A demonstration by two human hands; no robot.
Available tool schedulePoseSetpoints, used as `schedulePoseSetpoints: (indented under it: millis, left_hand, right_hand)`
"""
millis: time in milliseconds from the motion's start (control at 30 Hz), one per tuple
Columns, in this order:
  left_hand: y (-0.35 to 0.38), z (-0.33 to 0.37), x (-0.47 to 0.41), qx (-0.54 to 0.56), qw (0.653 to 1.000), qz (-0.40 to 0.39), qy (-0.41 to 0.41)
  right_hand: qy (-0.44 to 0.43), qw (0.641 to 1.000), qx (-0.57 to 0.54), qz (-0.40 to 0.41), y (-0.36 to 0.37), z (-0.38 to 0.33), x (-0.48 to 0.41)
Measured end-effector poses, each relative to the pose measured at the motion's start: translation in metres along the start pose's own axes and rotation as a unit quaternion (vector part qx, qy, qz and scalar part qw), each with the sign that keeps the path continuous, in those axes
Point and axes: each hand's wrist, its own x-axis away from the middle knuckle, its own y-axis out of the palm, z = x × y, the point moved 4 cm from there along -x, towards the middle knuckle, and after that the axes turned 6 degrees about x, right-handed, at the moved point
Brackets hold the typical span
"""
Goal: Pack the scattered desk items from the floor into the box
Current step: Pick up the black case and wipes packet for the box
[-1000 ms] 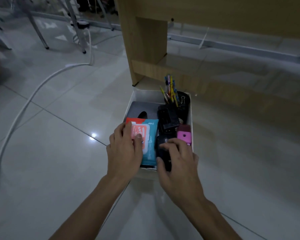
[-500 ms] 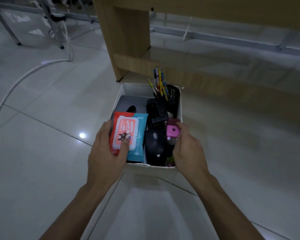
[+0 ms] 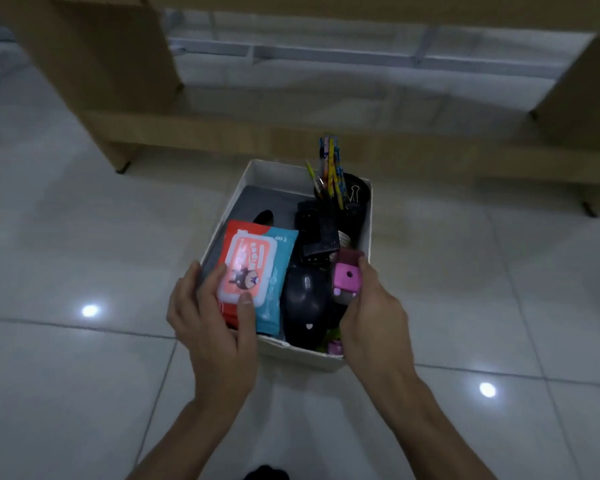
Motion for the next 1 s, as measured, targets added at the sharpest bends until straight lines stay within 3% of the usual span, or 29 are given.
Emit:
schedulePoseSetpoints:
  millis: [267, 367, 467, 533, 600, 667, 700, 833, 1000]
  left_hand:
    - [0.099, 0.054, -0.03, 0.02, 0.975, -0.184, 0.121]
    - [0.134, 0.077, -0.033, 0.03, 0.968, -0.205, 0.141]
    - [0.163, 0.099, -0.03, 0.051, 0.968, -0.212, 0.124]
    - [0.176, 0.109, -0.03, 0.077, 0.97, -0.211, 0.088]
    - [0.182, 0.107, -0.03, 0.13, 0.967, -0.217, -0.009]
    - [0.179, 0.103, -0.013, 0.213, 0.941, -0.24, -0.107]
    - [0.173, 0.104, 0.005, 0.237, 0.929, -0.257, -0.119]
    - [0.147, 0.114, 0.08, 0.253, 0.905, -0.335, -0.06]
    - [0.163, 0.119, 0.082, 0.217, 0.9, -0.374, -0.048]
  right_hand:
    - [0.114, 0.988, 0.047, 0.089, -0.058, 0.069, 0.013]
    - [0.149, 0.979, 0.089, 0.105, -0.075, 0.084, 0.026]
    - [0.199, 0.963, 0.16, 0.082, -0.079, 0.091, 0.033]
    - [0.188, 0.953, 0.231, 0.05, -0.079, 0.09, 0.033]
    - [0.168, 0.946, 0.275, 0.03, -0.083, 0.093, 0.035]
    - [0.161, 0.945, 0.281, 0.052, -0.09, 0.103, 0.04]
    - [0.152, 0.942, 0.288, 0.074, -0.095, 0.109, 0.042]
    - [0.115, 0.957, 0.252, 0.084, -0.103, 0.14, 0.041]
    - [0.115, 0.971, 0.18, 0.106, -0.104, 0.166, 0.034]
